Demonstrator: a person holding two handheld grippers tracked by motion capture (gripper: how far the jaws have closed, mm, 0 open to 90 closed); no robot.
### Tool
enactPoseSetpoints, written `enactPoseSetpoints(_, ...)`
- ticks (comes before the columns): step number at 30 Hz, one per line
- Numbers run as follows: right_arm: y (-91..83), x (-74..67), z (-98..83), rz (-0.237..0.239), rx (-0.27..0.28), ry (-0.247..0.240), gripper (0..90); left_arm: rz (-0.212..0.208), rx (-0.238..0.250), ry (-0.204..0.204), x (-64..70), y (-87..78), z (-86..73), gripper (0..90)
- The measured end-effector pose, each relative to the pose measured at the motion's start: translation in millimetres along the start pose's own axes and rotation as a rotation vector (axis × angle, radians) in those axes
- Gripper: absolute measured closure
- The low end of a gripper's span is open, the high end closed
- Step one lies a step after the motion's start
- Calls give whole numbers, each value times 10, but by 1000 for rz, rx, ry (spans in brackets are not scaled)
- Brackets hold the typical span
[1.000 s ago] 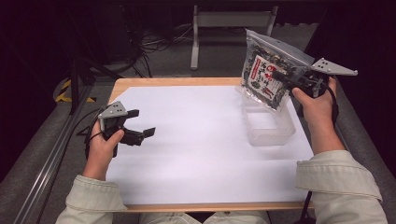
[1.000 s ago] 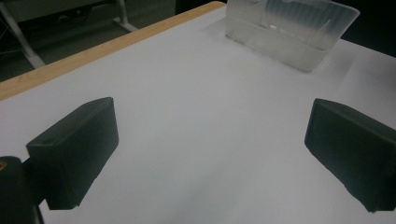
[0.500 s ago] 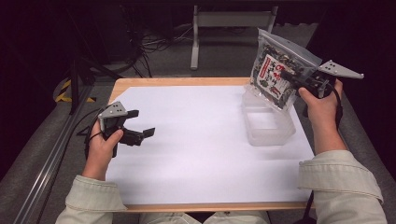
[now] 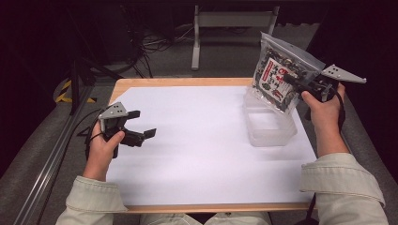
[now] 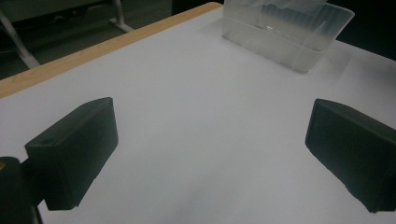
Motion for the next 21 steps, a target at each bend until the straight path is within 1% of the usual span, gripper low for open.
enactPoseSetpoints(1,-11,-8,-4,5,1,10,757,0,-1,0,-1,1,-1,33)
enactPoseSetpoints(7,-70,-18,-39,26,3,14,757,-3,-1,-6,5,9,-3,33)
enactPoseSetpoints(11,-89,-18,-67,30,-10,16,757,0,-4,7,0,16,-1,33)
enactPoseSetpoints(13,-89,-12,-86,27,-17,6,757,-4,-5,3,5,20,-4,33)
enactPoseSetpoints(16,-85,-14,-109,30,-22,10,757,-1,-6,3,1,19,-4,32)
enactPoseSetpoints(17,-78,-11,-120,30,-24,2,757,-1,-6,6,-4,16,-4,32)
enactPoseSetpoints(21,-63,-9,-163,31,-35,-3,757,0,-5,4,-11,15,-6,32)
Point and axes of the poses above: each handheld gripper's, and its own axes: y roughly forward along the jaws, z roughly out of its top, x roughly to its right, the point moved 3 cm from there along y, roughly forward along the jaws, and after that the axes turned 15 degrees about -y, right-handed, at the moved point
